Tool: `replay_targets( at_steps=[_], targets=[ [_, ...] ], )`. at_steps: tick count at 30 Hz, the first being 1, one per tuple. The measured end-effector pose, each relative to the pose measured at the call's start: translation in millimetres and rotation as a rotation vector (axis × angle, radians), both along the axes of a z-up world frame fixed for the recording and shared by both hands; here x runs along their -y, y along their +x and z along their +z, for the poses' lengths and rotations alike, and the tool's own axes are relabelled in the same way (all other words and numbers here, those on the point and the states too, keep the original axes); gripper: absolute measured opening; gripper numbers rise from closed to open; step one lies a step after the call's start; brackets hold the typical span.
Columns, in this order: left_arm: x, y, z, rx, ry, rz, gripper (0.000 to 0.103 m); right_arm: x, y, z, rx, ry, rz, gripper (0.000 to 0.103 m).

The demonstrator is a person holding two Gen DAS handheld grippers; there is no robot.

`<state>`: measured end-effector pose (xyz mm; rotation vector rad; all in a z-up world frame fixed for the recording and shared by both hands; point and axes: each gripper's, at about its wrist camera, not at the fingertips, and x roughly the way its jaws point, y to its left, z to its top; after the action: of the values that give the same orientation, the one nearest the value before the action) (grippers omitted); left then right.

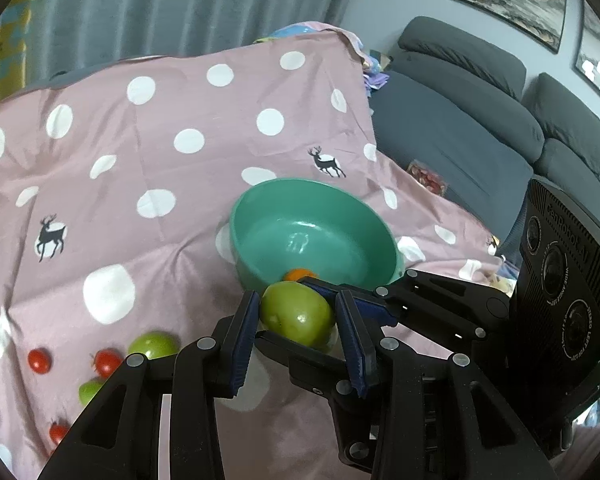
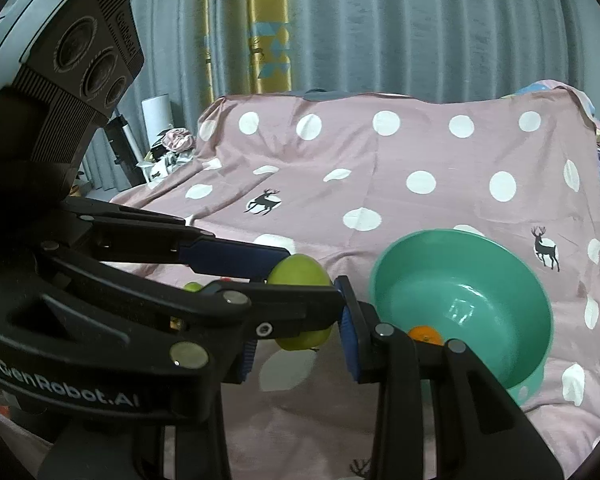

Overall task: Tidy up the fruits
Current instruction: 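Carry the pale green plum with the left gripper over the teal bowl, then open the left gripper to drop the plum into the bowl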

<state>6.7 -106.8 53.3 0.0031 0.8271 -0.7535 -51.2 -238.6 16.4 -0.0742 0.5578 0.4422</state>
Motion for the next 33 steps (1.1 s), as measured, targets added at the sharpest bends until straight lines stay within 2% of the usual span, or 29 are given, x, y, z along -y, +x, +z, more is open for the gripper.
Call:
replay_targets(
  at_steps=[12,20,25,33],
  targets=[
    [39,21,-7,-0.009,0.022,-0.062,0.040,28,15,-7,-0.013,0.010,-0.074,0.036],
    [72,48,-23,-0.070,-0.009,-0.135,0.040,55,30,-15,-0.046,-0.009,-0.138,0.036],
    [83,61,-39,-0.133,-0.034,-0.149,0.040,67,42,-28,-0.085,-0.029,-0.159,0.036],
    [90,70,-58,-0.171,-0.028,-0.154,0.040,74,54,-45,-0.144,-0.032,-0.167,0.036]
  ],
)
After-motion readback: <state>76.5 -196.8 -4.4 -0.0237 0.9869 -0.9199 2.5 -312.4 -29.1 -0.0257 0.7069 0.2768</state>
